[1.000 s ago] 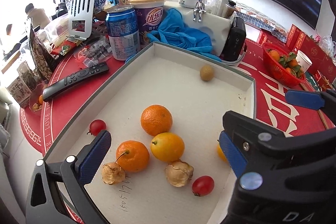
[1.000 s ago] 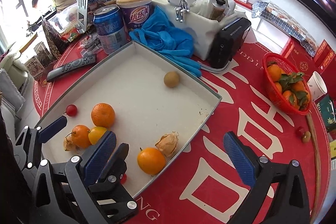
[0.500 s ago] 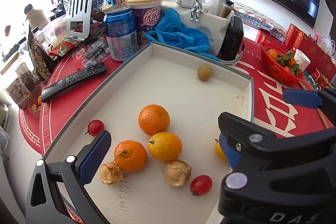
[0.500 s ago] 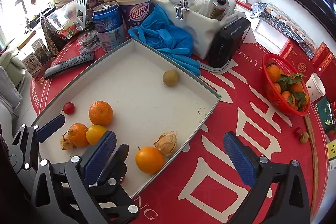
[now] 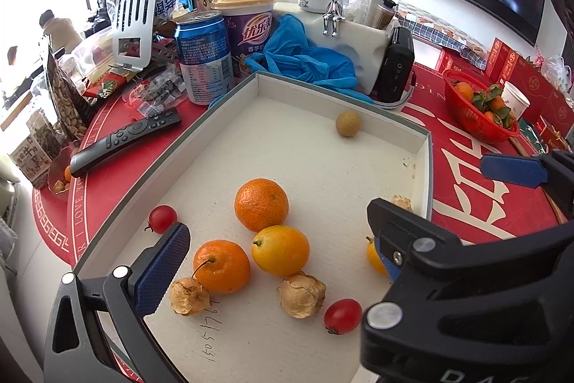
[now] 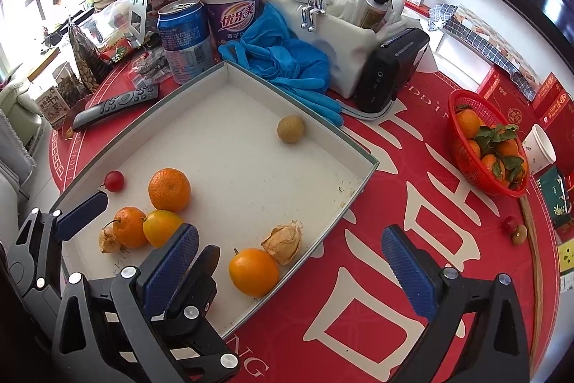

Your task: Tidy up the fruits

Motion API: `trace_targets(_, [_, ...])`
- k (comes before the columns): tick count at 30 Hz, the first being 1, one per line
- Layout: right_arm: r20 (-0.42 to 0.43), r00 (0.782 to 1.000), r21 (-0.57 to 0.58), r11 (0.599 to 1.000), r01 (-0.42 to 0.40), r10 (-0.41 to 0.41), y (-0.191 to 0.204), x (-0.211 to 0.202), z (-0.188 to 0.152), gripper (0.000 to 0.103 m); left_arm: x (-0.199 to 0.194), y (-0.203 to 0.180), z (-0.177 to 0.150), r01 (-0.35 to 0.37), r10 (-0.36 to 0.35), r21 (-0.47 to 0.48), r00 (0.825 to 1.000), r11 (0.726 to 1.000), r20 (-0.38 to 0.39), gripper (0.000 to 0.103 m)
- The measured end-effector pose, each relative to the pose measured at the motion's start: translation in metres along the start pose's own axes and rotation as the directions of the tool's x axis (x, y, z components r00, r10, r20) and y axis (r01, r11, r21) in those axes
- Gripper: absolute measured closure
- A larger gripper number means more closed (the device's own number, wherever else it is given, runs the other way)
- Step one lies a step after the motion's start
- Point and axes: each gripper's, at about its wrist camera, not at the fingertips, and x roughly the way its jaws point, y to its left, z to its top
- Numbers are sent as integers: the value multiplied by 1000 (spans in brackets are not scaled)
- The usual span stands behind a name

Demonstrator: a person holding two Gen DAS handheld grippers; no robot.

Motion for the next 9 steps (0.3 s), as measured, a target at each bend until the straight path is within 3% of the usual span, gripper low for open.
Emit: trace_targets(9, [-4,1000,0,1000,-4,4,2,2,-1,0,-6,-2,-2,-10,9,20,999,1000,45,0])
